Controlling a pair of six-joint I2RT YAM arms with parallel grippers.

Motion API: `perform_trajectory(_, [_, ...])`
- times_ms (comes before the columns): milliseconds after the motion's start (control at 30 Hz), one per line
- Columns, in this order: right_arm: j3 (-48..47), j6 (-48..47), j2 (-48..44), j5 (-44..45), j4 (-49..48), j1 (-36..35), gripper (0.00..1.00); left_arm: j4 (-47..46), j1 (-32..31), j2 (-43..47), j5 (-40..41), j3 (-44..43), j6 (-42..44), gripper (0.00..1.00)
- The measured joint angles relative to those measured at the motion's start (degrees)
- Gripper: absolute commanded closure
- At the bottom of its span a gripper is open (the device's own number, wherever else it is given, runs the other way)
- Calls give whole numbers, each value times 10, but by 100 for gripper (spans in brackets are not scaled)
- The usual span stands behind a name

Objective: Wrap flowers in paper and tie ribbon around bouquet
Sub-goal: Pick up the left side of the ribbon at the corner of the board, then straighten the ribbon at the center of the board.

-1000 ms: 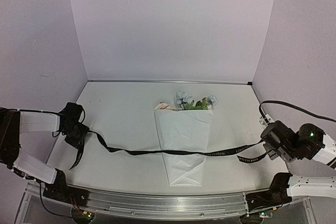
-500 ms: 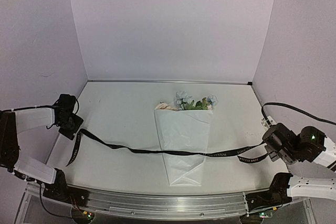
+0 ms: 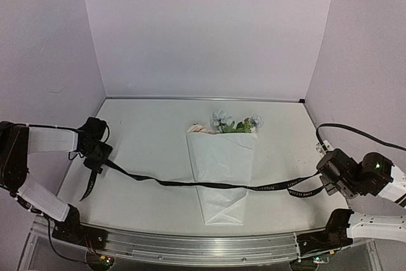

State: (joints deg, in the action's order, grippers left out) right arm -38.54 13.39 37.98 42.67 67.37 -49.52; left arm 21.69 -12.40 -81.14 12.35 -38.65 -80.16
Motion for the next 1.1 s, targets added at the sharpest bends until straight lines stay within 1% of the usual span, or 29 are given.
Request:
perform_trajectory(133, [2,0,0,0,0,0,100,-12,17,-45,6,-18,-9,38])
perform_trajectory(233, [4,0,-2,-1,0,1,100,-17,39,-62,16,-28,-10,44])
perform_trajectory(267, [5,-1,-3,-1,0,2,100,-18,45,-65,19,-30,-10,47])
perform_trajectory(400, [7,-3,-5,-1,0,6,100,-17,66,-78,34,-38,-9,67])
perform_trajectory(467, [7,-3,-5,-1,0,8,100,-17,72,-87,39,-41,-8,81])
perform_trajectory(533, [7,-3,-5,-1,0,10,100,-18,75,-97,43,-43,-4,91])
perform_trajectory(600, [7,-3,-6,-1,0,11,100,-18,78,-104,46,-43,0,98])
perform_trajectory(633, [7,-3,-7,-1,0,12,100,-17,79,-104,49,-43,5,100])
perform_trajectory(767, [7,-5,-12,-1,2,14,100,-10,83,-101,68,-42,20,100])
perform_trajectory(867, [7,-4,-17,-1,9,14,100,6,84,-75,85,-34,26,100])
perform_trajectory(967, [7,3,-20,0,24,14,100,27,84,-21,100,-10,27,100])
perform_trajectory(1100, [8,22,-33,11,49,16,100,69,85,76,114,40,23,100])
